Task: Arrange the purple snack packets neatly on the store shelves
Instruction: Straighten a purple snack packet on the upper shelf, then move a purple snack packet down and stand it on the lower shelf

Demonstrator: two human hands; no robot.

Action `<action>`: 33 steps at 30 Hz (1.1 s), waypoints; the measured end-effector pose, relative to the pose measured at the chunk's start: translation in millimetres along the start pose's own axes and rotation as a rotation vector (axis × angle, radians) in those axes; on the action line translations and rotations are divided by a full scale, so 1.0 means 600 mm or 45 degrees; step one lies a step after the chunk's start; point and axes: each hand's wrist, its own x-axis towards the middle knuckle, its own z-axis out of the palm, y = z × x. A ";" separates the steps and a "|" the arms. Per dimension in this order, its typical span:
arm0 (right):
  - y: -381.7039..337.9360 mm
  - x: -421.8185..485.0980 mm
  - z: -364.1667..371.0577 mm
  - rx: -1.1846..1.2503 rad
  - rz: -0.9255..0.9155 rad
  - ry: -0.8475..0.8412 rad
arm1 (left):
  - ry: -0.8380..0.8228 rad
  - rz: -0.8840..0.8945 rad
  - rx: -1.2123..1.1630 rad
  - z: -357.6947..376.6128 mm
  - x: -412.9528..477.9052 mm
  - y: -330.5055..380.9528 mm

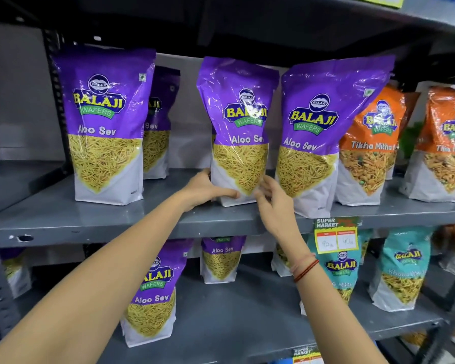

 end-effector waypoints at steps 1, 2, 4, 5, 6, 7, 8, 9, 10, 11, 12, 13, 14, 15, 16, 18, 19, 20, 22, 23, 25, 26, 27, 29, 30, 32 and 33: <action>-0.001 -0.002 -0.001 0.028 -0.001 0.014 | -0.010 -0.006 0.009 -0.007 -0.008 0.000; -0.001 -0.004 -0.001 0.037 -0.004 0.015 | -0.023 -0.002 0.015 -0.015 -0.018 0.000; -0.001 -0.009 -0.003 0.025 0.009 0.001 | -0.075 0.020 0.001 -0.030 -0.038 -0.001; -0.002 -0.011 -0.004 0.031 0.025 -0.009 | -0.106 0.037 -0.007 -0.037 -0.049 -0.003; -0.003 -0.013 -0.004 0.052 0.035 -0.028 | -0.135 0.054 -0.009 -0.044 -0.061 -0.004; -0.007 -0.015 -0.004 0.088 0.038 -0.063 | -0.161 0.072 -0.017 -0.051 -0.073 -0.006; -0.011 -0.019 -0.005 0.143 0.034 -0.107 | -0.186 0.089 -0.030 -0.058 -0.085 -0.008; -0.016 -0.023 -0.005 0.217 0.022 -0.158 | -0.204 0.105 -0.042 -0.063 -0.097 -0.009; -0.021 -0.028 -0.003 0.293 0.002 -0.208 | -0.210 0.119 -0.051 -0.068 -0.111 -0.010; -0.025 -0.033 -0.002 0.348 -0.024 -0.232 | -0.209 0.137 -0.060 -0.070 -0.122 -0.009; -0.027 -0.037 -0.003 0.380 -0.048 -0.231 | -0.199 0.165 -0.070 -0.070 -0.130 -0.008; -0.031 -0.044 -0.003 0.411 -0.061 -0.220 | -0.179 0.189 -0.073 -0.070 -0.141 -0.007; -0.034 -0.051 -0.004 0.444 -0.069 -0.200 | -0.155 0.213 -0.066 -0.068 -0.152 -0.007; -0.036 -0.060 -0.006 0.474 -0.088 -0.175 | -0.127 0.232 -0.057 -0.065 -0.164 -0.006; -0.037 -0.070 -0.008 0.503 -0.114 -0.153 | -0.100 0.247 -0.048 -0.062 -0.176 -0.007; -0.038 -0.097 -0.016 0.545 -0.144 -0.129 | -0.063 0.289 -0.030 -0.054 -0.204 -0.011; -0.035 -0.112 -0.020 0.562 -0.150 -0.124 | -0.055 0.312 -0.023 -0.050 -0.217 -0.013; -0.031 -0.126 -0.025 0.578 -0.157 -0.127 | -0.058 0.332 -0.027 -0.044 -0.230 -0.016; -0.021 -0.155 -0.034 0.587 -0.157 -0.144 | -0.084 0.356 -0.048 -0.031 -0.251 -0.028; -0.015 -0.170 -0.037 0.578 -0.147 -0.152 | -0.095 0.361 -0.050 -0.024 -0.261 -0.037; 0.003 -0.200 -0.038 0.557 -0.105 -0.157 | -0.113 0.347 -0.060 -0.009 -0.277 -0.061; 0.013 -0.215 -0.035 0.543 -0.077 -0.162 | -0.122 0.329 -0.067 -0.001 -0.285 -0.077; 0.025 -0.229 -0.031 0.521 -0.050 -0.173 | -0.137 0.306 -0.072 0.007 -0.292 -0.094; 0.049 -0.255 -0.020 0.472 0.003 -0.204 | -0.182 0.251 -0.071 0.022 -0.302 -0.132; 0.060 -0.265 -0.013 0.450 0.030 -0.211 | -0.201 0.218 -0.066 0.029 -0.305 -0.150; 0.083 -0.280 0.000 0.400 0.070 -0.219 | -0.221 0.145 -0.033 0.043 -0.306 -0.185; 0.094 -0.286 0.006 0.376 0.084 -0.230 | -0.223 0.113 0.000 0.050 -0.305 -0.202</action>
